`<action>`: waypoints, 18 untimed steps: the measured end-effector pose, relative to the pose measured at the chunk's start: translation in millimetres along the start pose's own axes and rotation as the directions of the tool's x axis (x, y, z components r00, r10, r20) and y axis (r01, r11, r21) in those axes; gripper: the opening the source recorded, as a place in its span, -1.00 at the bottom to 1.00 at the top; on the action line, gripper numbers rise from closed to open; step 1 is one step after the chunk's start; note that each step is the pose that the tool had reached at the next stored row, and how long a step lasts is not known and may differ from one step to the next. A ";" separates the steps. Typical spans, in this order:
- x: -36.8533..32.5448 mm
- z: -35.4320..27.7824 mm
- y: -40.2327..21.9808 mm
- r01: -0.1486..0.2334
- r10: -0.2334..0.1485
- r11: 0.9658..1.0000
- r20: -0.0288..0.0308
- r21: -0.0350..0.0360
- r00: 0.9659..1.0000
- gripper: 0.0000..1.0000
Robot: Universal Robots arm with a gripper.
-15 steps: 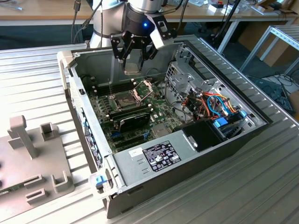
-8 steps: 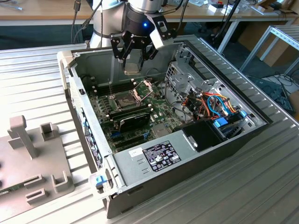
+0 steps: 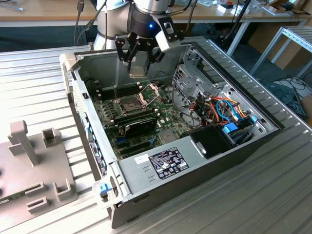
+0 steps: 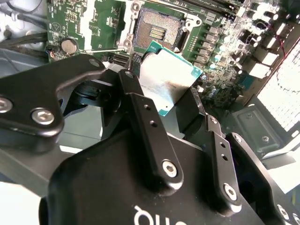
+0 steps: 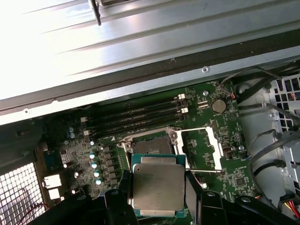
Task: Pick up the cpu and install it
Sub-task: 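Place the cpu into insertion slot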
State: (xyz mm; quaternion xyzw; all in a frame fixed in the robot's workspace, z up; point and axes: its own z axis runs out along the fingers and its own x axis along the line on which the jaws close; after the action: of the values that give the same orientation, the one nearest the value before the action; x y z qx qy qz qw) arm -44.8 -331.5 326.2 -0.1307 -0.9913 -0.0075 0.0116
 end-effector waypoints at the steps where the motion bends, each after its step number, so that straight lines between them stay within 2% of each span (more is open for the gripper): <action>1: 0.0 0.1 0.0 -0.020 0.020 1.000 0.000 0.000 1.000 0.09; 3: 0.0 0.2 0.0 -0.050 0.050 0.999 0.001 -0.001 0.999 0.09; 4: 0.0 0.4 0.0 -0.076 0.076 0.997 0.001 -0.002 0.997 0.09; 6: 0.0 0.6 0.0 -0.104 0.104 0.995 0.001 -0.003 0.995 0.09; 8: 0.0 0.8 0.0 -0.129 0.129 0.992 0.001 -0.003 0.992 0.09; 10: 0.0 1.0 0.0 -0.159 0.159 0.987 0.002 -0.004 0.987 0.09; 11: 0.0 1.1 0.0 -0.179 0.179 0.984 0.002 -0.005 0.984 0.09; 13: 0.0 1.4 0.0 -0.230 0.230 0.973 0.002 -0.006 0.973 0.09; 18: 0.0 1.7 0.0 -0.289 0.289 0.957 0.002 -0.008 0.957 0.09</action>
State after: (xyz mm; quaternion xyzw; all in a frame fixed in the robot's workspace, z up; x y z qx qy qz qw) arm -44.8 -331.5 324.5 -0.2740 -0.9616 -0.0092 0.0104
